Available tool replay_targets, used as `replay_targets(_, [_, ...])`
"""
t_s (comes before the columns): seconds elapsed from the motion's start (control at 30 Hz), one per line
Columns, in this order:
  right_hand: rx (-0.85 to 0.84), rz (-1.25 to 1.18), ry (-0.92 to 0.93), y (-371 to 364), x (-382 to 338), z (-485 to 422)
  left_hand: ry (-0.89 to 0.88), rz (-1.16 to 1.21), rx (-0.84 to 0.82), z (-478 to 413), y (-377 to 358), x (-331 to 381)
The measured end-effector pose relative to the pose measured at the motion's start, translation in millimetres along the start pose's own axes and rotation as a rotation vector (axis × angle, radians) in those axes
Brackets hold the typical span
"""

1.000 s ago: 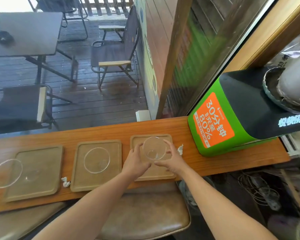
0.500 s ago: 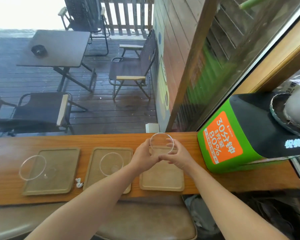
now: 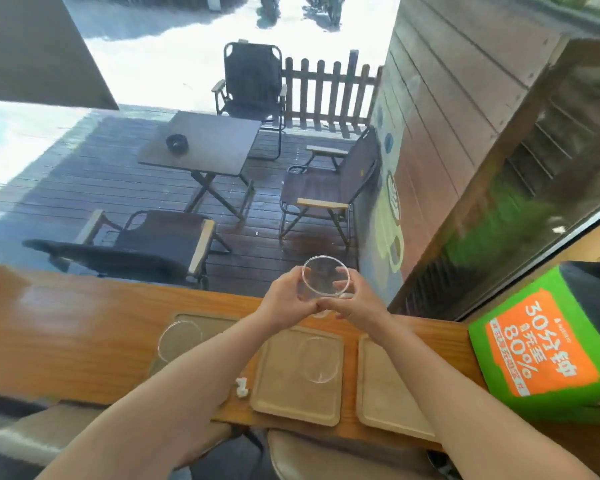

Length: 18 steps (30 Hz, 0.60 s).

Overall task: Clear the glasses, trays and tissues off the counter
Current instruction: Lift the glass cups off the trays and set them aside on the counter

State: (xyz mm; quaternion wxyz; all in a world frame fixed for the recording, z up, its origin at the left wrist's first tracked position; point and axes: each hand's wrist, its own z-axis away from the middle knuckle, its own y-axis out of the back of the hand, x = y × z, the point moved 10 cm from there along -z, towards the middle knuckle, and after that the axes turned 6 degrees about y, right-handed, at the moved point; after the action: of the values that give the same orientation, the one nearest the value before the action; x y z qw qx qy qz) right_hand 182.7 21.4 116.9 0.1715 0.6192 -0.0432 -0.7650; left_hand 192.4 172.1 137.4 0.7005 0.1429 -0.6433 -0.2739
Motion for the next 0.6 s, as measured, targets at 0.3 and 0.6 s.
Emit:
replay_targets(0.3, [-0.005,-0.001,-0.062,-205.1,-46.9,-63.5,0.018,-0.013,-0.045,-7.1,160.2,-153.4])
replay_targets(0.6, [-0.029,-0.011,-0.141,-365.2,-65.1,-95.0,0.131,-0.036,-0.112,7.6,264.0,-277.6])
